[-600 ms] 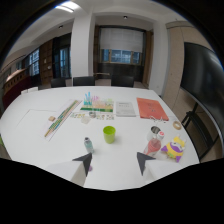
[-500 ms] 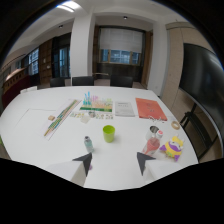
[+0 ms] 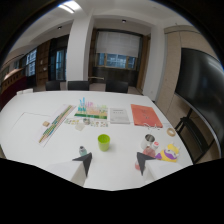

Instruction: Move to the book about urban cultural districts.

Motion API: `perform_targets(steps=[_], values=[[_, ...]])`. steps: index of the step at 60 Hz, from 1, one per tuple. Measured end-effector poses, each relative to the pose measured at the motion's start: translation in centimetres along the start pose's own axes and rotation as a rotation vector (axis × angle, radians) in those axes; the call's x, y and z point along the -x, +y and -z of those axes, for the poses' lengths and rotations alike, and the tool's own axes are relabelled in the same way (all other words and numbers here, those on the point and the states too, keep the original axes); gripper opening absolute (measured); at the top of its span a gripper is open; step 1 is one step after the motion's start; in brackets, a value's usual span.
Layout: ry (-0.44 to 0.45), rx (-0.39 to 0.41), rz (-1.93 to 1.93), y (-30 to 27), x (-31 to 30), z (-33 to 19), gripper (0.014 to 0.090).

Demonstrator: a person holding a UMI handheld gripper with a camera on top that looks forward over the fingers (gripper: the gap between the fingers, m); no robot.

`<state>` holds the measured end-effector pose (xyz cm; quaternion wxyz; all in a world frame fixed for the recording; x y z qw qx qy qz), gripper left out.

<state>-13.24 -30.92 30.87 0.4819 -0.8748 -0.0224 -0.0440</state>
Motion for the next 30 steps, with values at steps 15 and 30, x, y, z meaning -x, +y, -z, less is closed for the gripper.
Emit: perform_targets(steps=[15, 30], values=[[-0.004, -0.032, 0.003, -7.0, -1.8, -8.8, 0.0855], [0.014, -0.029, 0.031, -12.7, -5.6, -22.7, 0.0850]])
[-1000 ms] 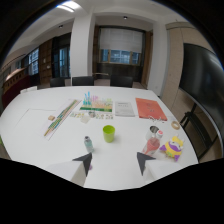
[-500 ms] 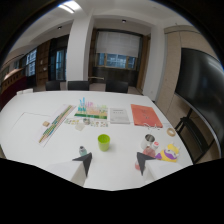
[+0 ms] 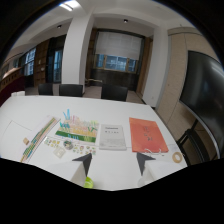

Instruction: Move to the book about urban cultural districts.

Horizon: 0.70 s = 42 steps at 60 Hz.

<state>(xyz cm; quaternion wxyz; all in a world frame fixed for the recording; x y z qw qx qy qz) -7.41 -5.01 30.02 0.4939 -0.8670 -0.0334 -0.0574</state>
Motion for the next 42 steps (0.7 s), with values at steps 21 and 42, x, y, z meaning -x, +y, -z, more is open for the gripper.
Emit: perform_targets(steps=[21, 42], values=[[0.018, 0.051, -0.015, 0.2, -3.4, -19.1, 0.0851], [-0.049, 0.177, -0.045, 7.6, -1.7, -28.7, 0.0854]])
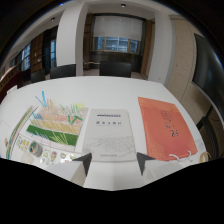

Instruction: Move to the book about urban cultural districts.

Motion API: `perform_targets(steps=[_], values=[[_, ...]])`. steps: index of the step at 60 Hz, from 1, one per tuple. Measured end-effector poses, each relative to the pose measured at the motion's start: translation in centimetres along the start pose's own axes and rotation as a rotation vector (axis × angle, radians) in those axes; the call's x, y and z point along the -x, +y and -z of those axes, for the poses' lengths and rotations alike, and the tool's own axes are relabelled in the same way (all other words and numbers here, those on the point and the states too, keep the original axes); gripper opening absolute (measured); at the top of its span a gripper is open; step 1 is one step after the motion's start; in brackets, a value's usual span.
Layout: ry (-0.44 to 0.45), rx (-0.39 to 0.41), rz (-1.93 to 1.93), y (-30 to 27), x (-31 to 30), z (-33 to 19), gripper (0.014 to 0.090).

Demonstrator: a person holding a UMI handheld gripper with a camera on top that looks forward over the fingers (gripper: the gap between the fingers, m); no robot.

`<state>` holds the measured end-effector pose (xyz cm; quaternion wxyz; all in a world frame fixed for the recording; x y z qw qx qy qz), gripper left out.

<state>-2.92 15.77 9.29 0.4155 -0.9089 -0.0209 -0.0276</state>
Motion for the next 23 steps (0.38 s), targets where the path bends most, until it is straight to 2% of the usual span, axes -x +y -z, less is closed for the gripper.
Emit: perform_targets(steps=[23], values=[[-0.021, 0.000, -0.048, -0.1, 0.2, -1.2, 0.0853]])
